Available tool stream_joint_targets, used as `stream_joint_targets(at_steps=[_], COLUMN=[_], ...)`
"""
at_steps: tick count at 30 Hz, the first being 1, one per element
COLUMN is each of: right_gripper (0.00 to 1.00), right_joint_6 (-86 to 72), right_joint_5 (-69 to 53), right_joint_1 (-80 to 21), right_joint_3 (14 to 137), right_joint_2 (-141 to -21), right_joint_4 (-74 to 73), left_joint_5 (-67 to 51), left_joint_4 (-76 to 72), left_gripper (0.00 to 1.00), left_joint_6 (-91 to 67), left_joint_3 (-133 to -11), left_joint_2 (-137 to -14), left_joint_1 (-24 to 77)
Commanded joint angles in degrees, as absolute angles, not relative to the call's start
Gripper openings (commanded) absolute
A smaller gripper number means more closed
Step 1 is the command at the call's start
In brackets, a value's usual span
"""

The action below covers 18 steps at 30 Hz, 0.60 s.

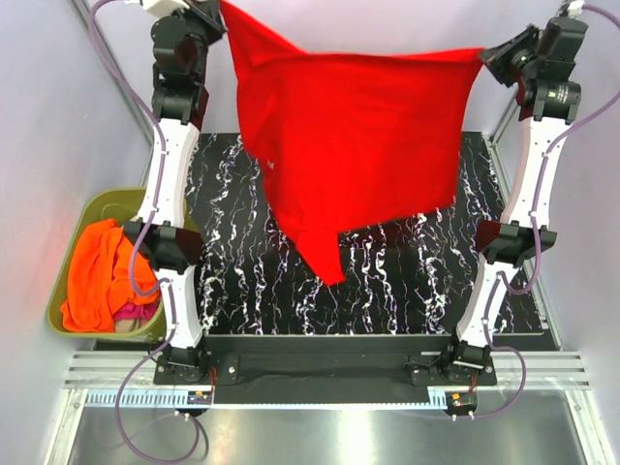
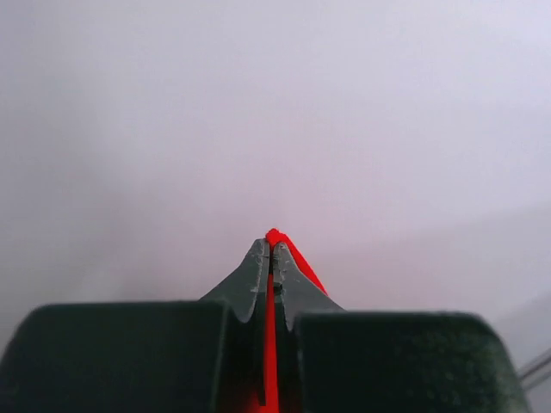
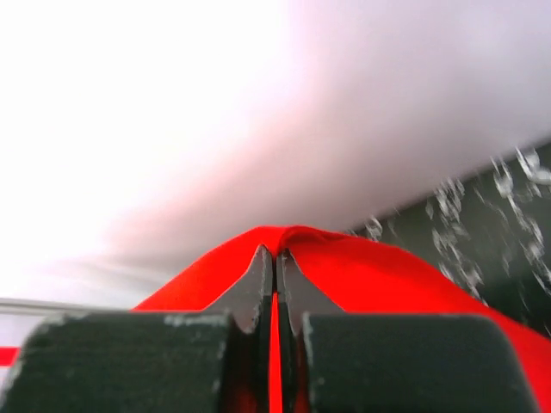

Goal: Fold and stack the t-shirts
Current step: Flatten the tshirt out

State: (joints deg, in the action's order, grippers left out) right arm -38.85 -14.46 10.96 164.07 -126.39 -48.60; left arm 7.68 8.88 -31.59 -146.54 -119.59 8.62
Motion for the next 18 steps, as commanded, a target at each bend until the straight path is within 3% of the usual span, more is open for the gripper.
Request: stream_joint_targets(at_steps=[1, 8, 12, 18], right_gripper=[0.00, 0.00, 0.00, 0.00], right_joint_6=[-41.05, -39.73, -39.02, -44.20], right_joint_5=[-11.97, -6.16, -5.80, -10.89], right_joint_1=[11.86, 11.95, 12.13, 12.13], right_joint_3=[171.92, 143.22, 136.52, 110.70], right_joint_2=[-123.95, -101.62, -94.15, -78.07], right_joint_4=[-45.10, -29.54, -29.09, -29.53], left_joint_5=[7.73, 2.04, -4.47, -3.17], left_joint_4=[-9.10, -15.82, -14.33, -8.10], left_gripper=[0.00, 0.00, 0.00, 0.00], left_joint_6=[-38.30, -44.82, -47.72, -46.76], left_joint_3=[-150.25, -147.22, -140.56, -111.57], left_joint_2=[-118.23, -110.05, -101.73, -79.25], left_joint_1=[5.10, 0.09, -3.24, -6.58])
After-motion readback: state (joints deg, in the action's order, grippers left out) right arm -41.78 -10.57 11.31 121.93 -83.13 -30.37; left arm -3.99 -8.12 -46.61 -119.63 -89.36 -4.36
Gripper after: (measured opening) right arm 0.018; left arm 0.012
